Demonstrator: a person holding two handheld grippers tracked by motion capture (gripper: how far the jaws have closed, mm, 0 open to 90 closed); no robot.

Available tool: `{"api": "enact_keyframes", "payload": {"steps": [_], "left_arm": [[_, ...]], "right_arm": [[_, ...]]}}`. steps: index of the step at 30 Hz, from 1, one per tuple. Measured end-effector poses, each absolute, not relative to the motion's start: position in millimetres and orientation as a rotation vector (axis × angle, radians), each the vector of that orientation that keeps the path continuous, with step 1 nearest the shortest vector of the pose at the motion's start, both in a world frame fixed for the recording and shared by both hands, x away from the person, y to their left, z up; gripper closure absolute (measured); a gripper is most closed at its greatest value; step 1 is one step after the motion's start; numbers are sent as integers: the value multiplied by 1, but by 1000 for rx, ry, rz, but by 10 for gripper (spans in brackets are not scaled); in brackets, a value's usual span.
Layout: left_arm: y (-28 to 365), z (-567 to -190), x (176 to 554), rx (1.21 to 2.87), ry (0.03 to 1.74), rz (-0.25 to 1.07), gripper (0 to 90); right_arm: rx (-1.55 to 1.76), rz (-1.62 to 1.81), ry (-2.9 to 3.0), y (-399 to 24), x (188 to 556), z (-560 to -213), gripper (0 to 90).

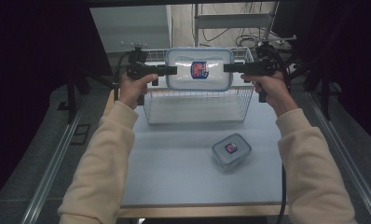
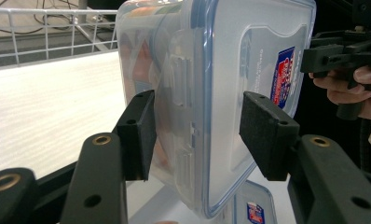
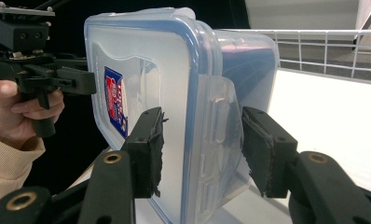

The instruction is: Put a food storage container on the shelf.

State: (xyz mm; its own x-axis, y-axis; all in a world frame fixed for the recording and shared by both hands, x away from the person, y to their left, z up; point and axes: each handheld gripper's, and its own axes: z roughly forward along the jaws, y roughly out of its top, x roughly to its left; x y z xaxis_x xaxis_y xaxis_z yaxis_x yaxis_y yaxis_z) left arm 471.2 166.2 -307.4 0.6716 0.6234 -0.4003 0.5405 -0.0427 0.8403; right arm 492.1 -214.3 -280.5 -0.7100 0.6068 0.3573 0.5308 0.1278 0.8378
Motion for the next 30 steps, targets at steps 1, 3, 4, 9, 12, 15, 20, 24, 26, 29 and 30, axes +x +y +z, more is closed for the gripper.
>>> {"api": "enact_keyframes", "payload": {"steps": [1, 3, 4, 9, 12, 15, 20, 24, 26, 29, 30], "left_arm": [[166, -307, 471, 1698, 950, 87, 476], [166, -308, 476, 1696, 958, 83, 476], [166, -309, 477, 1692, 961, 81, 476], [169, -314, 487, 1677, 989, 60, 475], [170, -317, 490, 1676, 1002, 52, 474], [170, -318, 493, 1658, 1017, 51, 475], [170, -317, 497, 1655, 1027, 49, 475], [171, -321, 503, 1611, 1047, 22, 470], [172, -322, 506, 1593, 1056, 13, 467], [169, -322, 511, 1586, 1076, 8, 448], [169, -322, 513, 1583, 1081, 5, 439]], "right_arm": [[1165, 1662, 2305, -214, 492, -281, 506], [1169, 1658, 2309, -214, 497, -280, 506], [1174, 1654, 2314, -214, 502, -280, 505], [1188, 1638, 2329, -210, 513, -280, 504], [1206, 1637, 2329, -209, 518, -281, 501], [1231, 1645, 2336, -208, 526, -286, 499], [1269, 1677, 2325, -209, 533, -290, 493], [1315, 1678, 2305, -208, 538, -290, 483], [1347, 1673, 2293, -207, 541, -290, 480], [1389, 1662, 2273, -206, 544, -290, 476], [1405, 1658, 2265, -206, 546, -290, 474]]}}
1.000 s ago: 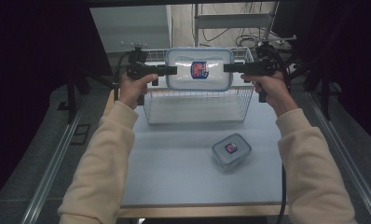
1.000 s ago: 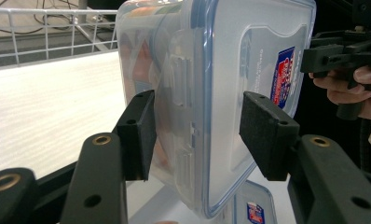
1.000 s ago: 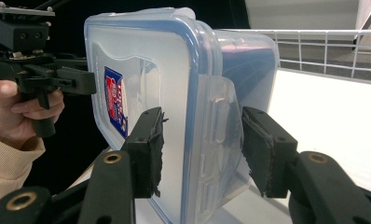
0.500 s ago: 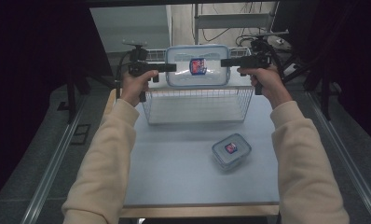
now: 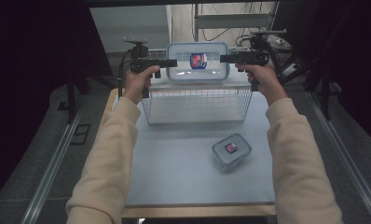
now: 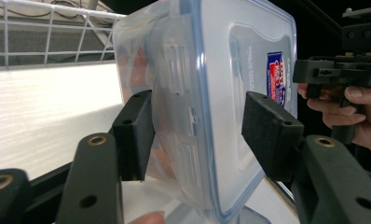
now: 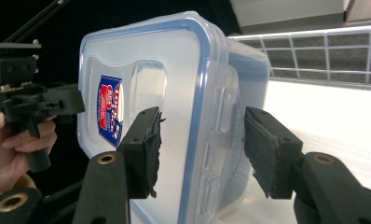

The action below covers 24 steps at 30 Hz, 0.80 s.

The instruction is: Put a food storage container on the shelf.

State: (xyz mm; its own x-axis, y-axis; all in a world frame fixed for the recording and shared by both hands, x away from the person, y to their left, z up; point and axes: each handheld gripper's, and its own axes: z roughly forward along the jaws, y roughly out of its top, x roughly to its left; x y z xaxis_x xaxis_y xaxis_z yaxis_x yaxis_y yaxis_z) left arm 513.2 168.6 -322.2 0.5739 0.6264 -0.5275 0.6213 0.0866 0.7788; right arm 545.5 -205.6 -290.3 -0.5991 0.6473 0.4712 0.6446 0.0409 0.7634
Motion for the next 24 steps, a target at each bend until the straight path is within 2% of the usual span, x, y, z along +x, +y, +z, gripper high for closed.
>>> {"api": "enact_keyframes", "payload": {"steps": [7, 10, 11, 12, 16, 24], "left_arm": [[166, -328, 526, 1533, 1148, -31, 354], [164, -331, 529, 1533, 1186, 17, 353], [164, -331, 530, 1531, 1189, 6, 307], [163, -331, 530, 1528, 1199, 11, 307], [164, -327, 526, 1540, 1196, 57, 278], [172, -315, 497, 1573, 1118, 107, 276]], "right_arm": [[1545, 1617, 2168, -200, 552, -293, 469], [1572, 1573, 2155, -194, 552, -296, 446], [1576, 1555, 2157, -192, 551, -299, 445], [1576, 1555, 2157, -192, 551, -299, 445], [1568, 1597, 2117, -196, 547, -298, 427], [1480, 1648, 2132, -211, 525, -289, 401]]}}
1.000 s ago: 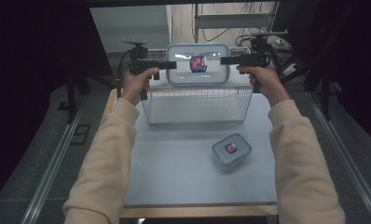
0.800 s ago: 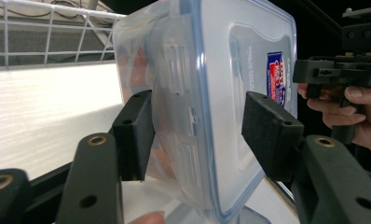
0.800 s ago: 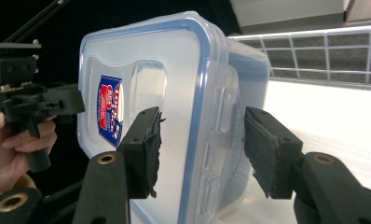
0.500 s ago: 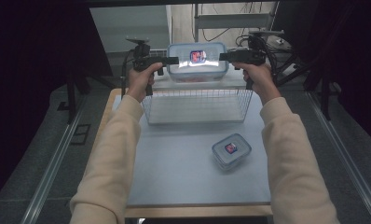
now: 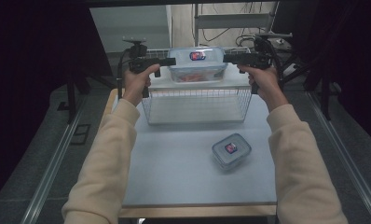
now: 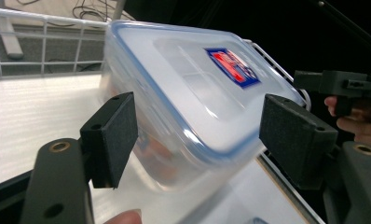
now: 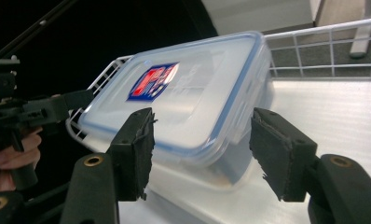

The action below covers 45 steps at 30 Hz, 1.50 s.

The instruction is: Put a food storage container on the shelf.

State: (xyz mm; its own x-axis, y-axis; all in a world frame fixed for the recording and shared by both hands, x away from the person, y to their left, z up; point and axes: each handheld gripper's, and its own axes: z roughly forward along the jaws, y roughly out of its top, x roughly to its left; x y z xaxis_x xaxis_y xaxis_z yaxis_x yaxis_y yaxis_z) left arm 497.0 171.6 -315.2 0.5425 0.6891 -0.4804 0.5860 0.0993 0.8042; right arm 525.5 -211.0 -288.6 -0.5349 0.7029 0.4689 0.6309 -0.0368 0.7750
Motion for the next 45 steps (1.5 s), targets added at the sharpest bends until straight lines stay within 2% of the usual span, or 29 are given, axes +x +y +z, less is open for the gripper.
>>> {"api": "enact_keyframes", "payload": {"steps": [22, 39, 45], "left_arm": [[177, -331, 411, 1638, 994, 170, 296], [176, -382, 360, 1626, 972, 104, 299], [177, -405, 341, 1634, 978, 97, 299]], "right_arm": [[1254, 1753, 2194, -242, 460, -307, 386], [1170, 1768, 2259, -259, 410, -363, 370], [1158, 1718, 2292, -264, 387, -393, 353]]}}
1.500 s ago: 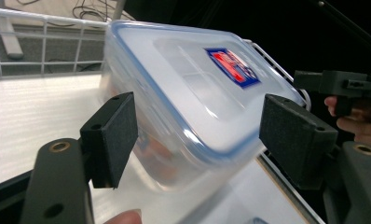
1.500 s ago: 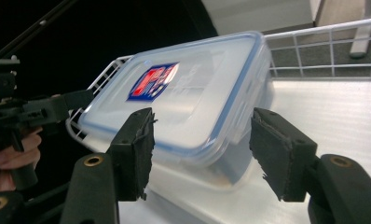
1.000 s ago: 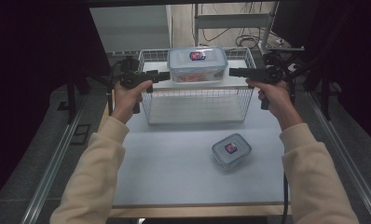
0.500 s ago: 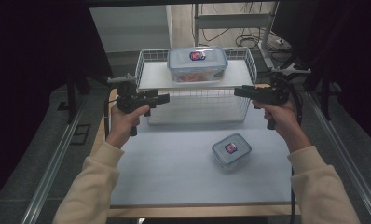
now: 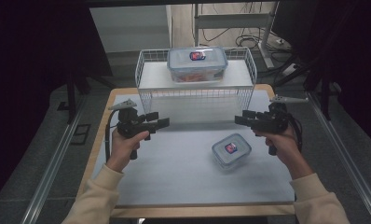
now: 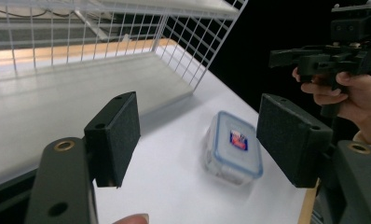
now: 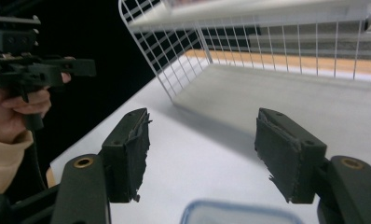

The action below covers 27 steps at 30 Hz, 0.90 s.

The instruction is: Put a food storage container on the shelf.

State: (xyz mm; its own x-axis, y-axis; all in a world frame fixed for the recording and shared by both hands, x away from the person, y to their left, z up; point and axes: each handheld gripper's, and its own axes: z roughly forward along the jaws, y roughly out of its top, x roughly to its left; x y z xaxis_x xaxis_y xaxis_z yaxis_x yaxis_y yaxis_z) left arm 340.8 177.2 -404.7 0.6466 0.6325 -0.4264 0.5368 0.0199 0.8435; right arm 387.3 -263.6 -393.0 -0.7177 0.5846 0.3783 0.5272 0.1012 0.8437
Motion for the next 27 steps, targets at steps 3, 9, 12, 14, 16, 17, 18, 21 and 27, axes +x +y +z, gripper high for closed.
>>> {"api": "enact_keyframes", "payload": {"steps": [3, 9, 12, 14, 16, 17, 18, 21, 27], "left_arm": [[177, -417, 333, 1629, 981, 70, 297], [177, -436, 323, 1654, 1007, 57, 290], [178, -444, 320, 1642, 1019, 49, 288], [178, -449, 318, 1636, 1024, 42, 289], [177, -453, 318, 1645, 1031, 41, 289], [176, -455, 318, 1651, 1037, 39, 288], [175, -456, 318, 1655, 1040, 45, 287], [173, -459, 316, 1669, 1046, 52, 287], [171, -465, 307, 1707, 1048, 94, 279]], "right_arm": [[1164, 1720, 2296, -266, 383, -401, 350], [1197, 1706, 2313, -272, 370, -424, 339], [1203, 1693, 2316, -275, 364, -430, 338], [1210, 1687, 2326, -277, 358, -434, 335], [1203, 1691, 2322, -277, 357, -435, 335], [1197, 1693, 2319, -278, 355, -435, 334], [1196, 1691, 2321, -278, 354, -436, 329], [1184, 1662, 2327, -280, 351, -437, 320], [1176, 1615, 2339, -281, 345, -441, 295]]}}
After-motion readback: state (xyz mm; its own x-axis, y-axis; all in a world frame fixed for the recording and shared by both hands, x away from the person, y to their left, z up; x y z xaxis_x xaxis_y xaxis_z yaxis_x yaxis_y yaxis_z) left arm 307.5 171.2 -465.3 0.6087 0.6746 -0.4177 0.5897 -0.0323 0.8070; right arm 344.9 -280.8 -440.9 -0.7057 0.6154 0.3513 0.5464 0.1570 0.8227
